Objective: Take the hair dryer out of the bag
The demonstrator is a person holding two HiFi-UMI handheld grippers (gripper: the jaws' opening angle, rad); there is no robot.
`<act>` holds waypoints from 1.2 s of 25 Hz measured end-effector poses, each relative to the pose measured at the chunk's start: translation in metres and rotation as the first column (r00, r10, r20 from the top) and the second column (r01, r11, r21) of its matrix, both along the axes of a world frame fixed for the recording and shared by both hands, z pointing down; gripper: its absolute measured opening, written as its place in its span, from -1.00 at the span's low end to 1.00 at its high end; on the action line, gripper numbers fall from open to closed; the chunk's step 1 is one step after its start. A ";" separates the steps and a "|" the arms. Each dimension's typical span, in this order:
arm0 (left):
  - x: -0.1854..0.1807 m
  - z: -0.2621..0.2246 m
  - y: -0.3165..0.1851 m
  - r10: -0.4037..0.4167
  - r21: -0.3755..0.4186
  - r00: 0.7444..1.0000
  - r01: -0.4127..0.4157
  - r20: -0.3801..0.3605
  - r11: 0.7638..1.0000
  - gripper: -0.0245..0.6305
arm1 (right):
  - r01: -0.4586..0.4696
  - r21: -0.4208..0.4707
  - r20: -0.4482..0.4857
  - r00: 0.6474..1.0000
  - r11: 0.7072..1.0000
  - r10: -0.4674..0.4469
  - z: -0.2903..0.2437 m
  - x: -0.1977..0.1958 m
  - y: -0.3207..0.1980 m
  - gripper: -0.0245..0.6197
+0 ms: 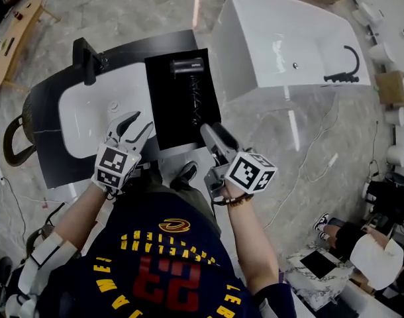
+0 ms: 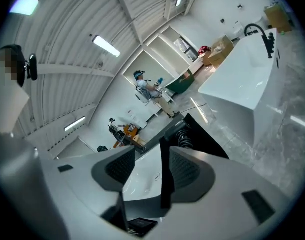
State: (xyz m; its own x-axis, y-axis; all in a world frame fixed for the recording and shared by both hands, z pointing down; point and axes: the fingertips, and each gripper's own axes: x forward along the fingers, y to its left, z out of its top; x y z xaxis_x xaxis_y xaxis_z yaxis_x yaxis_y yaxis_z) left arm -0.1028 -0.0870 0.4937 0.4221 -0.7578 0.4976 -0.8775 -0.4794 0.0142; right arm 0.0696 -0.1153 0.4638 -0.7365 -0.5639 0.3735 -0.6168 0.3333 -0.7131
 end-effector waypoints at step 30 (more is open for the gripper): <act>0.121 -0.057 0.019 0.264 0.009 0.931 -0.271 -0.253 0.963 -0.92 | 0.169 0.343 -0.309 0.949 0.924 -0.059 -0.050 0.011 0.054 -0.90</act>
State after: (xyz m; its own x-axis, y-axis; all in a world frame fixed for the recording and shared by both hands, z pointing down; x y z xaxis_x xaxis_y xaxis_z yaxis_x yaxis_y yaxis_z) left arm 0.0183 -0.0681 0.4365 0.7202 -0.5880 0.3683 -0.6835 -0.6923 0.2314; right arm 0.0804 -0.0617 0.4143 -0.6954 -0.6188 0.3654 -0.7183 0.6138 -0.3275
